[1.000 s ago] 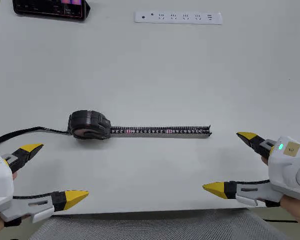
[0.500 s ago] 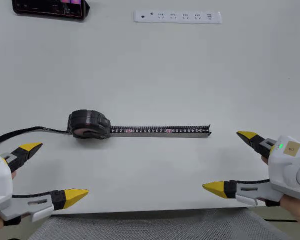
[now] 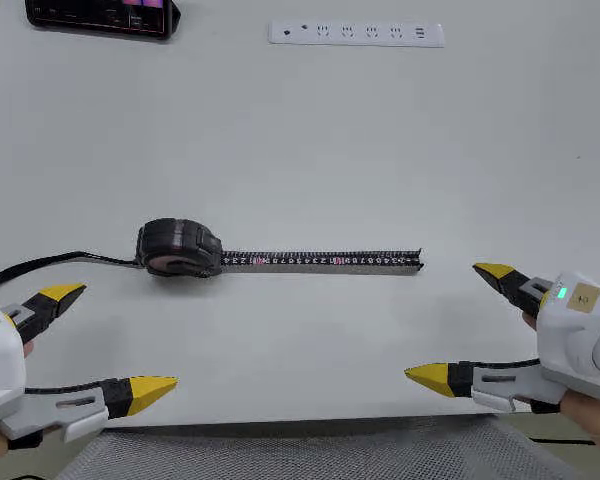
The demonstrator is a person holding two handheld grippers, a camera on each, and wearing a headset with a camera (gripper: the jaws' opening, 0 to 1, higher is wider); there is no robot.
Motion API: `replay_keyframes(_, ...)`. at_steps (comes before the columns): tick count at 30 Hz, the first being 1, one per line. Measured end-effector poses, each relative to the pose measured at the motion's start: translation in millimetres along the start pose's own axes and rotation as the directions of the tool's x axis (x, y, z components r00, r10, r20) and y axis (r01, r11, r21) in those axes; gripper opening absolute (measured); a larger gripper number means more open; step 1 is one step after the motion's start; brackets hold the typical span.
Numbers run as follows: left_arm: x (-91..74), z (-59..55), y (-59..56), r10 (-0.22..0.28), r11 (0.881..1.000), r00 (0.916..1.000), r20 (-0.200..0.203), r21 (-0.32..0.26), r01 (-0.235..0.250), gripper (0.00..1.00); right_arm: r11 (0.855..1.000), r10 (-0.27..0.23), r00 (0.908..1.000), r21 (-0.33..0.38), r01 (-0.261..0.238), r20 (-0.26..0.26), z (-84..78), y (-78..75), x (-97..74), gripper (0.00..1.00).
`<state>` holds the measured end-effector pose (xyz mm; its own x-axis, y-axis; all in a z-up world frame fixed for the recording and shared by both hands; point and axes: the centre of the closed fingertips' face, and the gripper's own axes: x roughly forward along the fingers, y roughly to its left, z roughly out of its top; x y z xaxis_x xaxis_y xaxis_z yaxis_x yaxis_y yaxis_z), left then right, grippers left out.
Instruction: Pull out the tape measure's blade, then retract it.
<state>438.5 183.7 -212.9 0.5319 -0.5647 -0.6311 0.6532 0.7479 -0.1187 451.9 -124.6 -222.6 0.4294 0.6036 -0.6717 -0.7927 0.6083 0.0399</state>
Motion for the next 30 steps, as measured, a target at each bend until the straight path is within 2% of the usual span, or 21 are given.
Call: replay_keyframes(30,5.0,3.6,-3.4,-0.009,1.000,0.9999,-0.005,-0.009,0.009,0.91,1.000,0.008,1.0000,-0.005,-0.008,0.006,4.1,-1.7,2.2,0.92)
